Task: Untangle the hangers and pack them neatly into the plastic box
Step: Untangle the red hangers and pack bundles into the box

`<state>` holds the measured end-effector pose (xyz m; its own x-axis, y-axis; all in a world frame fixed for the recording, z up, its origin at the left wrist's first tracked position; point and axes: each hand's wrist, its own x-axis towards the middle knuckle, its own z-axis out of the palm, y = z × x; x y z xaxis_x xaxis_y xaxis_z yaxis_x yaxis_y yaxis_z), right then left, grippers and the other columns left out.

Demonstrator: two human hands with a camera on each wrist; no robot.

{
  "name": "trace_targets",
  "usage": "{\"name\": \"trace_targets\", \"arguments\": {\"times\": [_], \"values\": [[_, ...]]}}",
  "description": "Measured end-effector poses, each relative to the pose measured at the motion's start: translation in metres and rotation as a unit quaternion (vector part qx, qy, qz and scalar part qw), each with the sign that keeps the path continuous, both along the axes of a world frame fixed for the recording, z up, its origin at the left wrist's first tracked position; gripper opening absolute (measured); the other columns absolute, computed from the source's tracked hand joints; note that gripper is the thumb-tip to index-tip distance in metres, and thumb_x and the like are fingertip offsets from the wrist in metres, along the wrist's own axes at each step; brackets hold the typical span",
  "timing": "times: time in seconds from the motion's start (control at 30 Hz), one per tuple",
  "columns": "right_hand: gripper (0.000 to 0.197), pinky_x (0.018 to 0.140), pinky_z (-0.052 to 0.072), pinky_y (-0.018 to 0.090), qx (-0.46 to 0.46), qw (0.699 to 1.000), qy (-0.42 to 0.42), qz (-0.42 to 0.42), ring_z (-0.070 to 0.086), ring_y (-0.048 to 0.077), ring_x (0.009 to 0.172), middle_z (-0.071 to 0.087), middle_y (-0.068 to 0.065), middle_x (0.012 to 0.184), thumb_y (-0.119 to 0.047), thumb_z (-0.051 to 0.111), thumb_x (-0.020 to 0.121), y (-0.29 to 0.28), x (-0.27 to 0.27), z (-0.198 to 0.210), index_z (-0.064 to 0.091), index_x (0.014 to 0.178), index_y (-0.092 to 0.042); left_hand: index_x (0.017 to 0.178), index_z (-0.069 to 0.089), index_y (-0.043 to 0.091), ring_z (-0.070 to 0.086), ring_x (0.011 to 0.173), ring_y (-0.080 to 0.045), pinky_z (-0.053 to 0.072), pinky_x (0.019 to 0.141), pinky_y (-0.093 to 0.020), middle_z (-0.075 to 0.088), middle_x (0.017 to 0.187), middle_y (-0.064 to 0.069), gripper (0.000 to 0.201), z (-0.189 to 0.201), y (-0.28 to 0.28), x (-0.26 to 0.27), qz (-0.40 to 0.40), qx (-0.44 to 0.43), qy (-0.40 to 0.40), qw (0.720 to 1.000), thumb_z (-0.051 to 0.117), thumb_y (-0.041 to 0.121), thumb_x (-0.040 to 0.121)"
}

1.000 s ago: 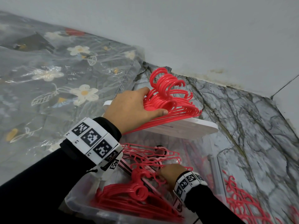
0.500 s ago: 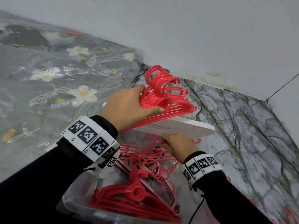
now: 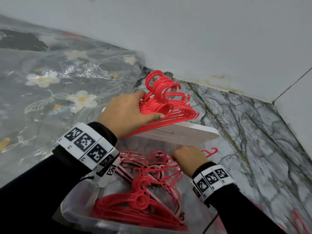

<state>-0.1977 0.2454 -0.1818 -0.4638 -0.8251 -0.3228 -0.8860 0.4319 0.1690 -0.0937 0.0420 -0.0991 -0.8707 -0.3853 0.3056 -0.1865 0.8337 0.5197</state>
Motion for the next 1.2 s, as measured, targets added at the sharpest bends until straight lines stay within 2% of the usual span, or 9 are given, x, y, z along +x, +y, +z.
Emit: {"name": "trace_targets", "arguments": {"times": [0.23, 0.43, 0.63, 0.7, 0.83, 0.9, 0.97, 1.1, 1.2], "values": [[0.013, 0.079, 0.038, 0.032, -0.189, 0.98, 0.015, -0.057, 0.062, 0.022, 0.093, 0.068, -0.005, 0.092, -0.02, 0.051, 0.084, 0.011, -0.028, 0.056, 0.062, 0.091, -0.024, 0.096, 0.056, 0.028, 0.058, 0.069, -0.015, 0.04, 0.06, -0.03, 0.06, 0.075, 0.011, 0.076, -0.002, -0.002, -0.002, -0.003, -0.006, 0.004, 1.0, 0.046, 0.09, 0.054], [0.02, 0.061, 0.037, 0.006, -0.377, 0.899, -0.193, -0.11, 0.055, -0.005, 0.065, 0.06, -0.019, 0.067, -0.007, 0.067, 0.08, 0.022, -0.025, 0.08, 0.063, 0.075, -0.026, 0.097, 0.057, 0.026, 0.061, 0.071, -0.018, 0.043, 0.061, -0.032, 0.064, 0.076, 0.006, 0.078, -0.002, -0.002, 0.0, 0.004, -0.013, -0.004, 1.0, 0.046, 0.089, 0.053], [0.023, 0.053, 0.04, 0.02, -0.383, 0.866, -0.257, -0.193, 0.05, 0.004, 0.047, 0.058, -0.016, 0.054, 0.002, 0.064, 0.078, 0.022, -0.014, 0.066, 0.065, 0.076, -0.02, 0.101, 0.058, 0.027, 0.063, 0.077, -0.025, 0.034, 0.06, -0.03, 0.06, 0.075, 0.007, 0.064, 0.001, -0.002, 0.002, 0.058, -0.023, 0.039, 0.997, 0.051, 0.08, 0.066], [0.021, 0.052, 0.048, 0.02, -0.421, 0.809, -0.322, -0.254, 0.055, 0.008, 0.046, 0.06, -0.011, 0.056, 0.006, 0.061, 0.081, 0.016, -0.007, 0.063, 0.063, 0.074, -0.013, 0.098, 0.058, 0.026, 0.063, 0.078, -0.026, 0.034, 0.061, -0.03, 0.062, 0.077, 0.006, 0.058, 0.003, -0.003, 0.002, 0.077, -0.02, 0.056, 0.995, 0.055, 0.076, 0.069], [0.02, 0.064, 0.06, 0.027, -0.466, 0.598, -0.556, -0.341, 0.065, 0.012, 0.055, 0.06, 0.012, 0.076, 0.01, 0.046, 0.091, -0.005, 0.017, 0.063, 0.06, 0.08, -0.001, 0.09, 0.055, 0.027, 0.061, 0.074, -0.026, 0.034, 0.06, -0.03, 0.054, 0.069, 0.01, 0.054, 0.005, -0.005, 0.002, 0.093, -0.006, 0.065, 0.993, 0.056, 0.077, 0.07], [0.022, 0.064, 0.06, 0.026, -0.454, 0.531, -0.625, -0.348, 0.067, 0.014, 0.058, 0.061, 0.014, 0.078, 0.011, 0.041, 0.093, -0.013, 0.027, 0.062, 0.059, 0.084, 0.002, 0.089, 0.054, 0.027, 0.061, 0.074, -0.026, 0.034, 0.06, -0.031, 0.053, 0.069, 0.01, 0.055, 0.004, -0.005, 0.003, 0.097, -0.006, 0.057, 0.994, 0.055, 0.079, 0.07], [0.019, 0.064, 0.059, 0.023, -0.426, 0.544, -0.645, -0.326, 0.067, 0.013, 0.059, 0.062, 0.012, 0.079, 0.011, 0.044, 0.092, -0.017, 0.037, 0.058, 0.059, 0.088, 0.0, 0.089, 0.055, 0.028, 0.061, 0.074, -0.025, 0.033, 0.06, -0.031, 0.053, 0.068, 0.01, 0.052, 0.004, -0.005, 0.003, 0.098, -0.006, 0.049, 0.994, 0.056, 0.077, 0.071], [0.012, 0.053, 0.046, 0.016, -0.402, 0.672, -0.568, -0.253, 0.052, 0.004, 0.05, 0.061, -0.003, 0.067, 0.004, 0.058, 0.088, -0.021, 0.053, 0.046, 0.064, 0.095, -0.003, 0.092, 0.056, 0.028, 0.058, 0.071, -0.02, 0.035, 0.061, -0.03, 0.055, 0.069, 0.012, 0.05, 0.002, -0.003, 0.002, 0.09, -0.003, 0.047, 0.995, 0.058, 0.074, 0.071], [0.011, 0.051, 0.038, 0.009, -0.433, 0.695, -0.529, -0.223, 0.048, -0.002, 0.048, 0.06, -0.013, 0.055, 0.001, 0.063, 0.086, -0.024, 0.059, 0.043, 0.069, 0.09, -0.008, 0.093, 0.056, 0.03, 0.052, 0.067, -0.014, 0.035, 0.061, -0.029, 0.055, 0.069, 0.013, 0.054, 0.003, -0.003, 0.003, 0.085, 0.001, 0.05, 0.995, 0.057, 0.078, 0.068]]}}
